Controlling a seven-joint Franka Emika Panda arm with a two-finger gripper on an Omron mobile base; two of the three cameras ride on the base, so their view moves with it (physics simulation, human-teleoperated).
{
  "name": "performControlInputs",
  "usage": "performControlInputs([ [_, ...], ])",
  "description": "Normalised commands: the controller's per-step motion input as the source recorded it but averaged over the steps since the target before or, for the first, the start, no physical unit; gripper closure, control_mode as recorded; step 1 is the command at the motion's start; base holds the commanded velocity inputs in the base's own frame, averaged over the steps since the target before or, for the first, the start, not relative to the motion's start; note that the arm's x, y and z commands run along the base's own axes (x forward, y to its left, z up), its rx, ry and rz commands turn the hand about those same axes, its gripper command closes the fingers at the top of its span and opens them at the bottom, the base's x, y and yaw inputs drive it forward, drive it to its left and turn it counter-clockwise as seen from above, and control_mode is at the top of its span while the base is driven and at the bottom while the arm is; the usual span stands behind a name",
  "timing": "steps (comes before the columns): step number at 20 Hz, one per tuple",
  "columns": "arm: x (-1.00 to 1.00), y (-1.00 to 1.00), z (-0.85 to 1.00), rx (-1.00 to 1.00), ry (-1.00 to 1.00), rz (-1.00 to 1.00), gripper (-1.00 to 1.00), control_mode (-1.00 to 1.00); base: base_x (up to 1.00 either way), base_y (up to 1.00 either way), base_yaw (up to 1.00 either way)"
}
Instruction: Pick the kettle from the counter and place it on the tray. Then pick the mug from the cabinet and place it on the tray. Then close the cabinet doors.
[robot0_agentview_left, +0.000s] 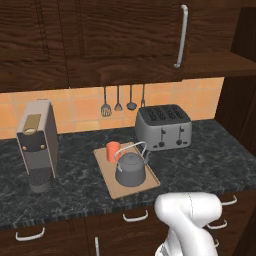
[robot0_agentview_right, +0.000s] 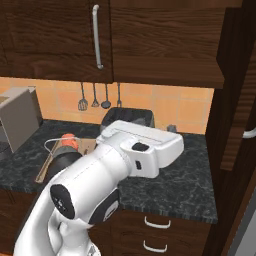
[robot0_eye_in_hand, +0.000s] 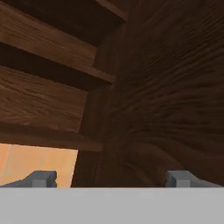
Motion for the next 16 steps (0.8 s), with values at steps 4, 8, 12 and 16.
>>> performControlInputs([
  [4,0.0,-0.09,-0.04,0.27,-0.28,-0.23,-1.0,-1.0,0.0,0.0,0.0],
  [8,0.01,-0.49,0.34,0.1,-0.04,-0.11,-1.0,-1.0,0.0,0.0,0.0],
  [12,-0.46,-0.13,0.06,0.12,-0.09,-0.05,-1.0,-1.0,0.0,0.0,0.0],
  [16,-0.57,0.04,0.0,0.21,0.0,-0.04,-1.0,-1.0,0.0,0.0,0.0],
])
